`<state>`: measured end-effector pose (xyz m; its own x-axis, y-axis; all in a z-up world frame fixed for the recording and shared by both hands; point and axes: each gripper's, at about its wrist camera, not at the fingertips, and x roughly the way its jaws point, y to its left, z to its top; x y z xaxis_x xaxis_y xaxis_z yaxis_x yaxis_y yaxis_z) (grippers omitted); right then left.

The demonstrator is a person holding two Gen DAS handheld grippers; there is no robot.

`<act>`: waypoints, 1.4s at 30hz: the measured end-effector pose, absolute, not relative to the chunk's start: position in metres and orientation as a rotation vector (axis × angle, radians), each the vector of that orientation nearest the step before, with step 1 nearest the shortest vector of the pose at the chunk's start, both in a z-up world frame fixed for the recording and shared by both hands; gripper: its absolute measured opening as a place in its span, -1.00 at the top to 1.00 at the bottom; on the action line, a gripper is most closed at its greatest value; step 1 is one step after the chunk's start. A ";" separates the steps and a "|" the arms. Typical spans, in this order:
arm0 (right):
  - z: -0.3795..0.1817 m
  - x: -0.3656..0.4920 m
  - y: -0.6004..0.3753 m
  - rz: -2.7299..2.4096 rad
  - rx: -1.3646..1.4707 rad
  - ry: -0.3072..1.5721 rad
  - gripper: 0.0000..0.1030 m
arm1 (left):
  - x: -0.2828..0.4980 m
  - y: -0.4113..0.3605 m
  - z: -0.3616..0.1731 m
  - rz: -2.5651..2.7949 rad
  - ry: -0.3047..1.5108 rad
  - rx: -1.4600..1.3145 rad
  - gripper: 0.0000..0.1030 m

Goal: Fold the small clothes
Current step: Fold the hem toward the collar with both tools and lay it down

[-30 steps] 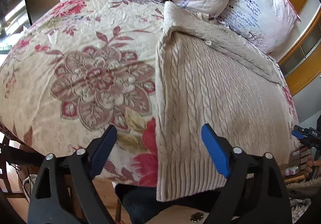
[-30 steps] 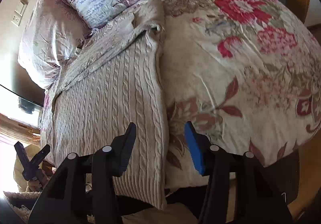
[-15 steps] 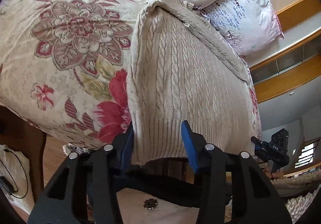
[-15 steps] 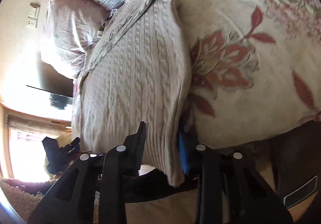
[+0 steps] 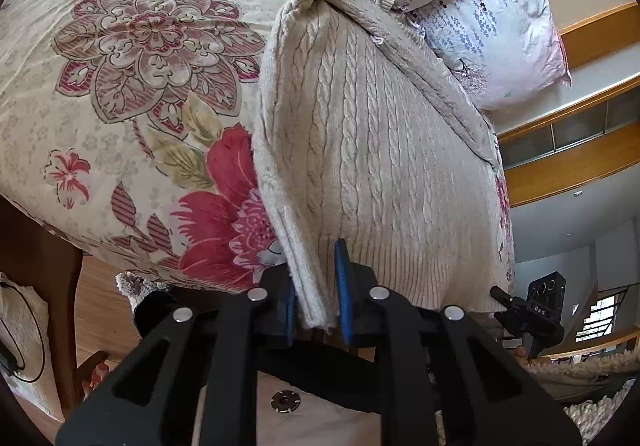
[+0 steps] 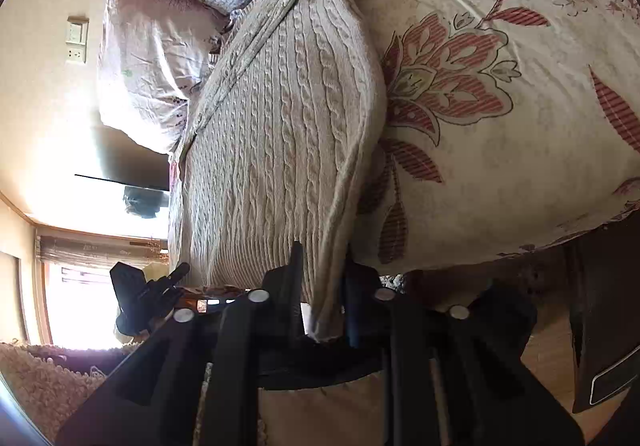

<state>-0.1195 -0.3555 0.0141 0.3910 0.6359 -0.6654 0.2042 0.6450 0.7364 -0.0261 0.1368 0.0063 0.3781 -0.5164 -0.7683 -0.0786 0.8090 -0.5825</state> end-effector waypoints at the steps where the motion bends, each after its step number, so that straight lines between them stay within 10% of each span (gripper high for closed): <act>1: 0.015 -0.119 -0.355 0.322 0.858 1.165 0.80 | -0.025 0.137 0.006 -0.298 1.169 -0.591 0.82; 42: 0.103 0.016 -0.379 0.328 0.896 0.628 0.82 | 0.126 0.137 0.090 -0.217 0.829 -0.571 0.87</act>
<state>0.0157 -0.3791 0.1026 0.7751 0.5131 -0.3686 -0.0086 0.5919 0.8059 0.1257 0.1366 0.0904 0.6640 -0.3970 -0.6336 -0.0357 0.8296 -0.5572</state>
